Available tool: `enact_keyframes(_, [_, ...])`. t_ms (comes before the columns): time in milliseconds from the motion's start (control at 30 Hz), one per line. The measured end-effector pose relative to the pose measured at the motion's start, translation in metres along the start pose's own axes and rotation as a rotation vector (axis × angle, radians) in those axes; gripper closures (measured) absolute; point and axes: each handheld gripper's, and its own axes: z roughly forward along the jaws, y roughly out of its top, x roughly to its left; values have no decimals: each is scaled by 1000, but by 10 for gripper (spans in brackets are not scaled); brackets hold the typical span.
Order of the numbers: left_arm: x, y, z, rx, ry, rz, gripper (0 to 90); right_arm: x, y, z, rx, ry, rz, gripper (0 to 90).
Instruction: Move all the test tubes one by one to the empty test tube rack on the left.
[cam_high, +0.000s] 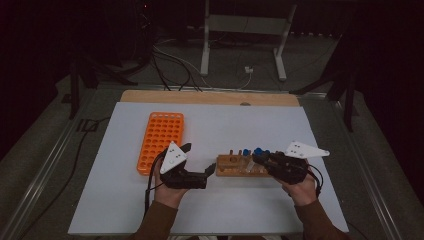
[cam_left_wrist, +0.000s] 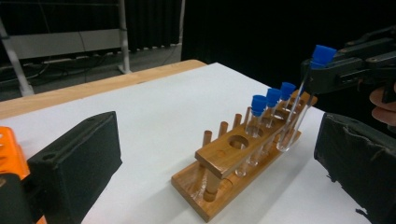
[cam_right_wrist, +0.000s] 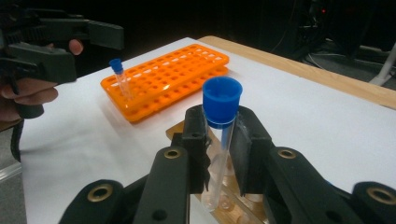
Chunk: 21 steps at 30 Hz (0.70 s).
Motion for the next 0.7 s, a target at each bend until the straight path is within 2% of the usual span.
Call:
enact_keyframes(133, [-5,-2,6,29,-9,12,44,3,-2,6,10,13,0,766])
enact_keyframes(367, [-16,-6,20,63,-58,23,89,9,-4,13,23,28,3,766])
enact_keyframes(467, [-21,-9,27,78,-98,26,165,9,-5,15,27,33,13,767])
enact_keyframes(567, [-27,-12,34,103,-114,43,183,11,-5,17,27,37,13,766])
enact_keyframes(700, [-36,-15,45,121,-162,64,313,14,-6,19,33,44,5,766])
